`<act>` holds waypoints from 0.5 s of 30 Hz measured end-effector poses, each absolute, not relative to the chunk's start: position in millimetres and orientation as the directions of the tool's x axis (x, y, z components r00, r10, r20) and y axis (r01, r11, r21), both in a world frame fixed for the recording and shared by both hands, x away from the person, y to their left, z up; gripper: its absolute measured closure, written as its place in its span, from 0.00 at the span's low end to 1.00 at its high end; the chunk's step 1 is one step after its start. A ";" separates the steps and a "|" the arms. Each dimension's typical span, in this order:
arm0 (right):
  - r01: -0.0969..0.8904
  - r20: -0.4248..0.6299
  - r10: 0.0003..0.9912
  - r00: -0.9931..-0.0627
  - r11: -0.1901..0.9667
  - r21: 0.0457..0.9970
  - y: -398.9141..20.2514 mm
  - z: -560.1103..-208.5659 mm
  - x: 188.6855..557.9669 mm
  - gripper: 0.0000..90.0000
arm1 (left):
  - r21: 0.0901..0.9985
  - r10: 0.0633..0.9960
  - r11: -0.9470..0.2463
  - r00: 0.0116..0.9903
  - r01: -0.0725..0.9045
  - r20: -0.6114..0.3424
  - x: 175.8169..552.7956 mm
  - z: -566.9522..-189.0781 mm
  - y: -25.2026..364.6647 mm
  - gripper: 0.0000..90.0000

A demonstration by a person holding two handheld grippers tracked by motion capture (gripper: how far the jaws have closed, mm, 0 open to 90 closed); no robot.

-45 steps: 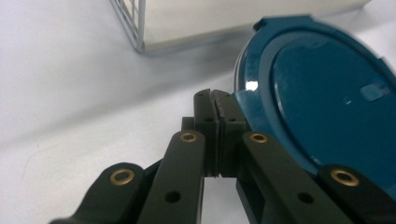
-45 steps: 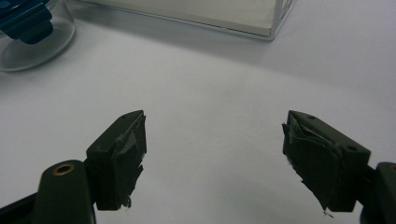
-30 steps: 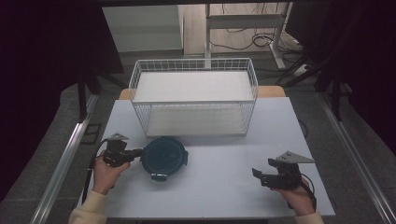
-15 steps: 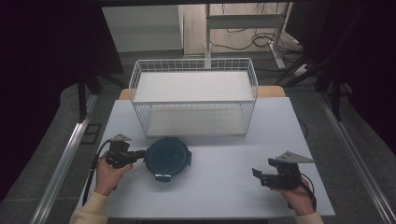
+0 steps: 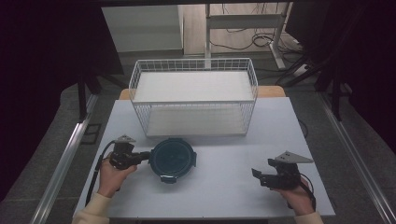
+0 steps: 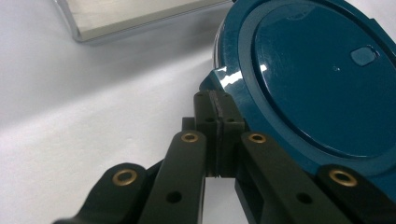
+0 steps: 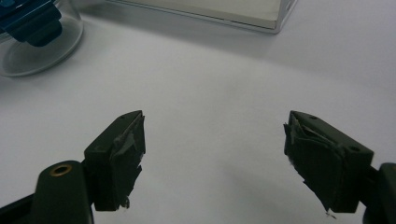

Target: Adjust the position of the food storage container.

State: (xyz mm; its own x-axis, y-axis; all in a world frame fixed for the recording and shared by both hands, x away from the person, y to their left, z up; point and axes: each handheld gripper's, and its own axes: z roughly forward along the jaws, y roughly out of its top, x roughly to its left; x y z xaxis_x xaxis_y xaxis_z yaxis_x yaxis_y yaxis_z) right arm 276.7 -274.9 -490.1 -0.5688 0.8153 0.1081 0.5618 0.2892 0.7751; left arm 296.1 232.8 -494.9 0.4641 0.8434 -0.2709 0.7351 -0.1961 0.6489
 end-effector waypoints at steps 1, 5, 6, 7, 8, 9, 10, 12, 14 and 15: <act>0.562 0.108 0.816 -0.568 0.289 0.775 -274.9 -490.1 276.7 0.22 | 0.649 0.843 -0.196 0.464 0.735 -0.271 296.1 -494.9 232.8 1.00; 0.561 0.106 0.815 -0.569 0.291 0.775 -274.9 -490.6 276.9 0.22 | 0.651 0.842 -0.204 0.470 0.731 -0.265 295.2 -494.6 228.7 1.00; 0.561 0.106 0.815 -0.569 0.291 0.775 -274.9 -490.6 276.9 0.22 | 0.651 0.842 -0.204 0.470 0.731 -0.265 295.2 -494.6 228.7 1.00; 0.562 0.107 0.815 -0.569 0.291 0.774 -274.7 -490.8 276.9 0.22 | 0.652 0.842 -0.205 0.470 0.730 -0.263 294.7 -494.5 227.4 1.00; 0.563 0.108 0.815 -0.569 0.290 0.774 -274.6 -491.0 277.0 0.22 | 0.653 0.842 -0.207 0.473 0.728 -0.260 294.0 -494.1 225.2 1.00; 0.563 0.108 0.815 -0.569 0.290 0.774 -274.6 -491.0 277.0 0.22 | 0.653 0.842 -0.207 0.473 0.728 -0.260 294.0 -494.1 225.2 1.00; 0.565 0.110 0.815 -0.568 0.289 0.773 -274.5 -490.9 276.8 0.22 | 0.654 0.840 -0.211 0.477 0.727 -0.260 293.7 -493.9 224.1 1.00; 0.564 0.109 0.815 -0.569 0.290 0.773 -274.4 -491.0 276.8 0.22 | 0.654 0.837 -0.211 0.480 0.726 -0.263 293.4 -493.8 222.6 1.00; 0.563 0.108 0.814 -0.570 0.291 0.773 -274.4 -491.1 277.0 0.22 | 0.655 0.835 -0.213 0.483 0.725 -0.263 293.3 -493.8 221.3 1.00; 0.563 0.108 0.814 -0.570 0.292 0.773 -274.3 -491.3 277.0 0.22 | 0.654 0.834 -0.214 0.485 0.725 -0.265 293.2 -493.8 220.5 1.00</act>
